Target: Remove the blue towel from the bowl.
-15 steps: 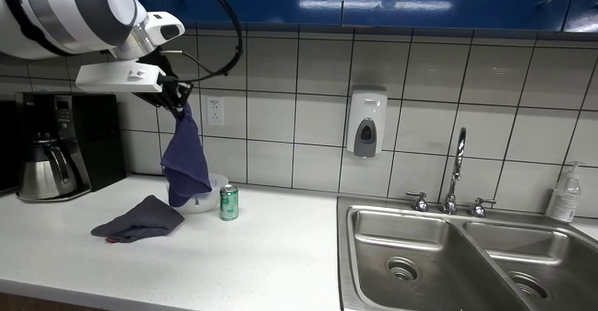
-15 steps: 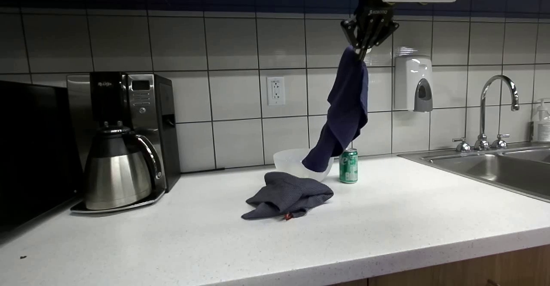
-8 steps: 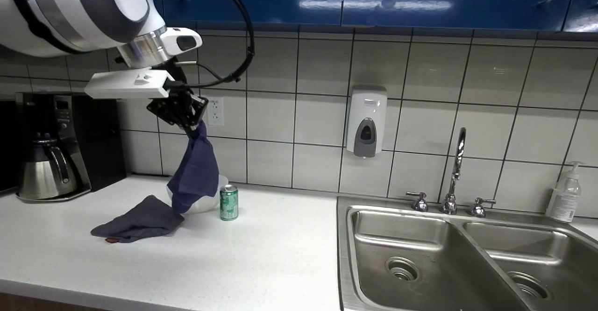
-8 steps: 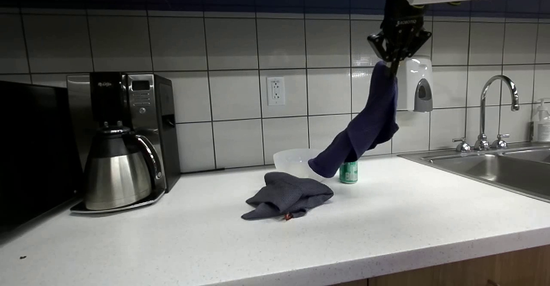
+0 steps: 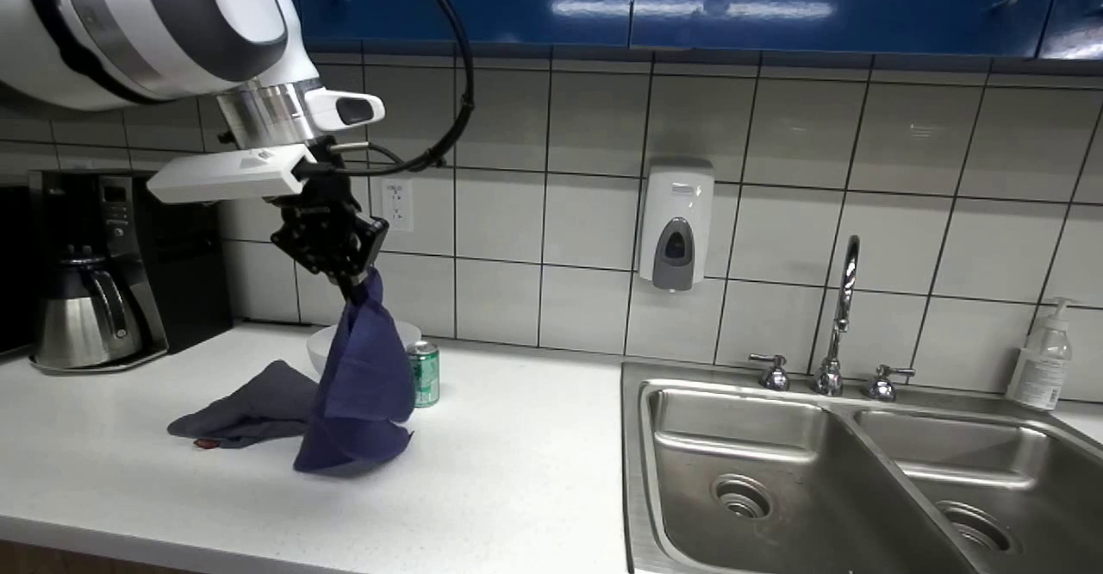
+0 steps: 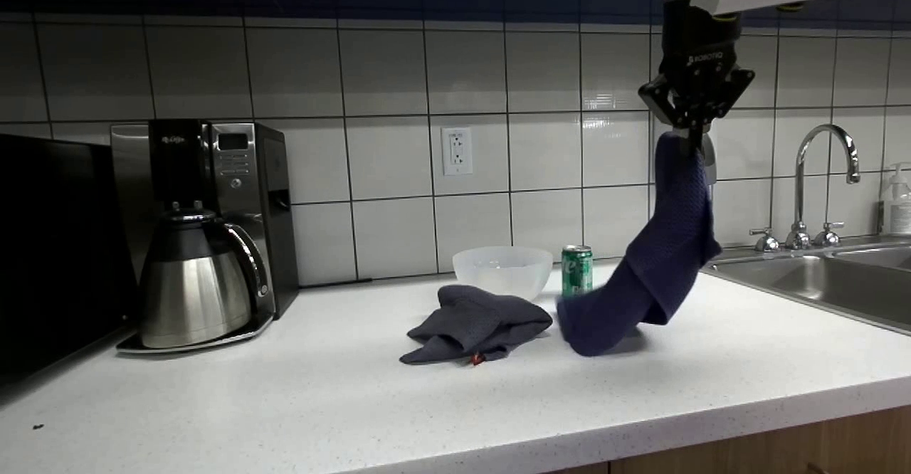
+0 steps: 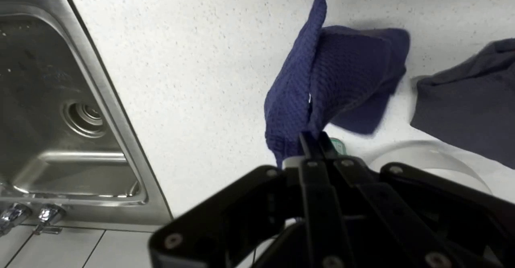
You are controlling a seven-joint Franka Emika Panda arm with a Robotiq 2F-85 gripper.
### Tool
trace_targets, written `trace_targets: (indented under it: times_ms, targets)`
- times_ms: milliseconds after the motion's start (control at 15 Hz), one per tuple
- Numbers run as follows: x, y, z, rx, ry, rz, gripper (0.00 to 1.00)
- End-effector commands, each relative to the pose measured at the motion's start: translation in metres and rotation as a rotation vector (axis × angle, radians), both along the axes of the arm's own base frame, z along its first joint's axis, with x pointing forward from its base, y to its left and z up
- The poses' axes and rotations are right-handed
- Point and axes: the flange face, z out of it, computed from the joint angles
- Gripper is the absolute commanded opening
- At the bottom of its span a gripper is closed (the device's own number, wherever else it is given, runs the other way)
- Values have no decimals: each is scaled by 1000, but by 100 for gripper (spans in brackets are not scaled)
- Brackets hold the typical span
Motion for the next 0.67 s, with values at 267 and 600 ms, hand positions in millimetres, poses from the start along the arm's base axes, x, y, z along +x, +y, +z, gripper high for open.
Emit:
trace_targets:
  times_ms: [267,600]
  targets:
    - [-13,-48,-40,-98,155,-109,1]
    - [-9,-89,-61,-150,186,-177,1]
